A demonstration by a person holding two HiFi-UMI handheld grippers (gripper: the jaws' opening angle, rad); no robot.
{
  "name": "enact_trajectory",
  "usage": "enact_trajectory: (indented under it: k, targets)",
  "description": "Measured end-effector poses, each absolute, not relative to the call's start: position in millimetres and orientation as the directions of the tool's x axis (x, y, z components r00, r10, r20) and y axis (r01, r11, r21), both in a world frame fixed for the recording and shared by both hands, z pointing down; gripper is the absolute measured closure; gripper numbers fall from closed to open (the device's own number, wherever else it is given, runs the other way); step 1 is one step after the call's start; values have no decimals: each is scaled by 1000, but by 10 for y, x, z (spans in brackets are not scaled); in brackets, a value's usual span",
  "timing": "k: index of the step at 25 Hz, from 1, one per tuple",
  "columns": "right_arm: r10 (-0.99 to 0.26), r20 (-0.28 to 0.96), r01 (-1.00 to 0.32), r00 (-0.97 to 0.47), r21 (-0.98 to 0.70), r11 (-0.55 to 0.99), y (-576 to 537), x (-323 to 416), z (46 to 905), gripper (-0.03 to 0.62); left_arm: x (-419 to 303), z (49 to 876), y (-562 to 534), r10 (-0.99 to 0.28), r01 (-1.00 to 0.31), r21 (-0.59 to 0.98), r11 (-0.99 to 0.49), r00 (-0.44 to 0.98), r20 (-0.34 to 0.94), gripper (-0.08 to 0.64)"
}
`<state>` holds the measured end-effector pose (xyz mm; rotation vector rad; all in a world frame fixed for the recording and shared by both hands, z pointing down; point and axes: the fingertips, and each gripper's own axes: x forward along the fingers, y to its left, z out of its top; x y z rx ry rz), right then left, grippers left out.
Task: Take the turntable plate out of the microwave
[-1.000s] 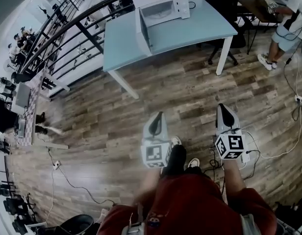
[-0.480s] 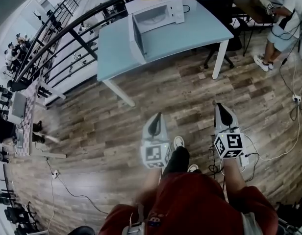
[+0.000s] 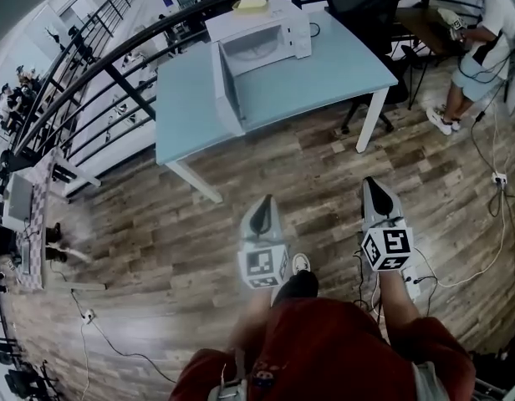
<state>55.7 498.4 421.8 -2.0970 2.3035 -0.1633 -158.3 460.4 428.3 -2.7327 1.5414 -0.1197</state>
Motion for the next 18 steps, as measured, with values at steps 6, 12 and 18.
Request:
enact_trajectory:
  k: [6, 12, 18]
  targets:
    - [-995, 76, -996, -66, -57, 62, 4321, 545, 4192, 592, -1632, 4343, 3872, -845, -846, -10, -533, 531, 66, 561]
    - [-993, 100, -998, -57, -34, 54, 3732, 534, 4234, 592, -1640, 4412, 3264, -833, -836, 10, -549, 548, 70, 561]
    - [-992, 112, -998, -54, -34, 50, 3224, 466, 4241, 592, -1642, 4402, 2703, -821, -824, 11, -567, 566, 78, 561]
